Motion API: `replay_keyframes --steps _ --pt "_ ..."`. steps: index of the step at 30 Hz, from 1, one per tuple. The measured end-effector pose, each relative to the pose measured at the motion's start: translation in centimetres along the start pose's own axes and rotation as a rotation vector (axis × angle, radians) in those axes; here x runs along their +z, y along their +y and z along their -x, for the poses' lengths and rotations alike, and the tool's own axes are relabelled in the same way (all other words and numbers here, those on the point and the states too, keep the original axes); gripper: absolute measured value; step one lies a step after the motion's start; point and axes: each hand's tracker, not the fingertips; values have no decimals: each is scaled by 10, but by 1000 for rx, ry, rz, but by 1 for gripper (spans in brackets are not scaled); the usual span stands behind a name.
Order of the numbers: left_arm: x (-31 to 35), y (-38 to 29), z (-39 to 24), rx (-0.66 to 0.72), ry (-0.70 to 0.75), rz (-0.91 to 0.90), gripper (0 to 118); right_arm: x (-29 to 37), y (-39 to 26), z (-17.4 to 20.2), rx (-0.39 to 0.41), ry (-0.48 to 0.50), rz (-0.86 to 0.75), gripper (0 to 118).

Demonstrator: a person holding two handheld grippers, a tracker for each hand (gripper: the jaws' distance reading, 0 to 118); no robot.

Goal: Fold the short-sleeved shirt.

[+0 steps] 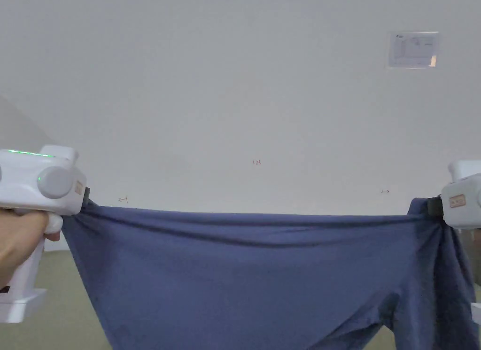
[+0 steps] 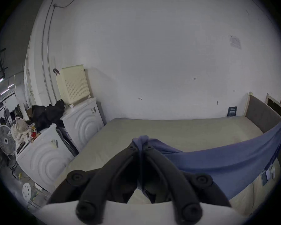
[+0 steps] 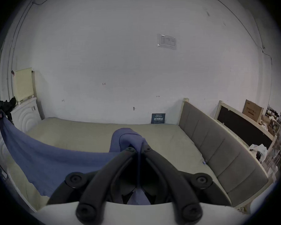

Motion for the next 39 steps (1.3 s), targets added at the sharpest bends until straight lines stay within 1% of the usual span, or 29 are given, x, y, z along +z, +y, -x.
replay_keyframes --steps 2,6,11,14,16,17,20,22,24,25,26,27,29,31,35,36,38,39 --pt "-17 9 -6 3 17 -7 3 -19 6 3 -1 -13 -8 2" --pt "-53 14 -20 8 43 -14 3 -58 9 14 26 -40 -25 2" --pt "-103 -6 -37 16 64 1 3 -106 -8 28 34 -56 -7 2" --pt "-131 -32 -48 3 73 58 3 -134 -32 33 40 -60 30 2" --pt "-146 -52 -57 -3 61 110 3 -151 -57 40 100 -113 95 2" --pt "-150 -62 -61 -12 41 115 3 -156 -70 41 99 -126 107 2" --pt "-158 -100 -70 -66 32 168 3 -159 -110 37 68 -99 156 2" --pt "-153 -126 -69 -72 14 198 3 -152 -141 32 80 -82 228 2" --pt "-142 -151 -66 -64 -12 228 3 -133 -171 27 87 -57 235 2" --pt "-133 -164 -62 -54 -27 243 3 -120 -187 23 104 -45 261 2" --pt "-124 -176 -59 -53 -35 254 3 -108 -201 19 95 -39 256 2" --pt "-114 -191 -55 -45 -52 264 3 -101 -219 13 104 -33 289 2" --pt "-93 -218 -48 -42 -66 298 3 -72 -249 2 80 -15 306 2" --pt "-65 -248 -38 -29 -89 324 3 -39 -280 -9 18 0 326 2" --pt "-14 -306 -19 -2 -113 371 3 21 -343 -18 18 6 404 2" --pt "-4 -321 -15 3 -111 394 3 36 -359 -21 7 12 406 2" --pt "13 -349 -6 10 -117 431 3 60 -388 -26 -42 17 449 2" --pt "21 -360 -3 5 -123 449 3 71 -401 -29 -44 20 448 2"
